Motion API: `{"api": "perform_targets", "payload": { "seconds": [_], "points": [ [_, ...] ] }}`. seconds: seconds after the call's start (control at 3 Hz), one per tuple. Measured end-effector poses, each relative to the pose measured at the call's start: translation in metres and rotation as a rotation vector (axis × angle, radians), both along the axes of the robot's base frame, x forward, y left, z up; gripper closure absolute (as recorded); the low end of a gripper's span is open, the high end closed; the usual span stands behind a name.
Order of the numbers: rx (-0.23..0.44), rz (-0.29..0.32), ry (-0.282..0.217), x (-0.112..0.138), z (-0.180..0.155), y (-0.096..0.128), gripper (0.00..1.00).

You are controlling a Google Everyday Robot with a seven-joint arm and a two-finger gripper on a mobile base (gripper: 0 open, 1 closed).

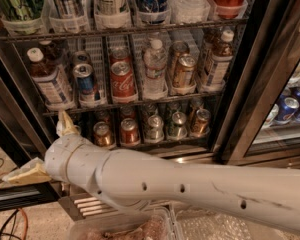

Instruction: Pick blue plastic bottle from middle shelf of fridge

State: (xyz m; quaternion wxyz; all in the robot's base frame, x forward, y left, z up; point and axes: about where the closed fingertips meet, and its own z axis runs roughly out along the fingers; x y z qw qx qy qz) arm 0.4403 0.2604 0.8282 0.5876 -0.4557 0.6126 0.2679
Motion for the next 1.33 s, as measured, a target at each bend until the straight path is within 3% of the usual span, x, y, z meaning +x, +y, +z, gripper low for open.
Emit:
{"api": "perform_targets", "payload": {
  "seconds": [0.33,0.67,1.0,1.33],
  "points": [
    [0.041,-0.062,-0.035,0.005,0.001,0.017,0.00],
    [0.037,-0.193,-0.050,0.024,-0.003,0.005,0.00],
    [0.005,-0.345,-0.054,0.037,-0.005,-0.028,0.00],
    [-0.024,-0.441,-0.037,0.055,-0.002,-0.063,0.00]
  ]
}}
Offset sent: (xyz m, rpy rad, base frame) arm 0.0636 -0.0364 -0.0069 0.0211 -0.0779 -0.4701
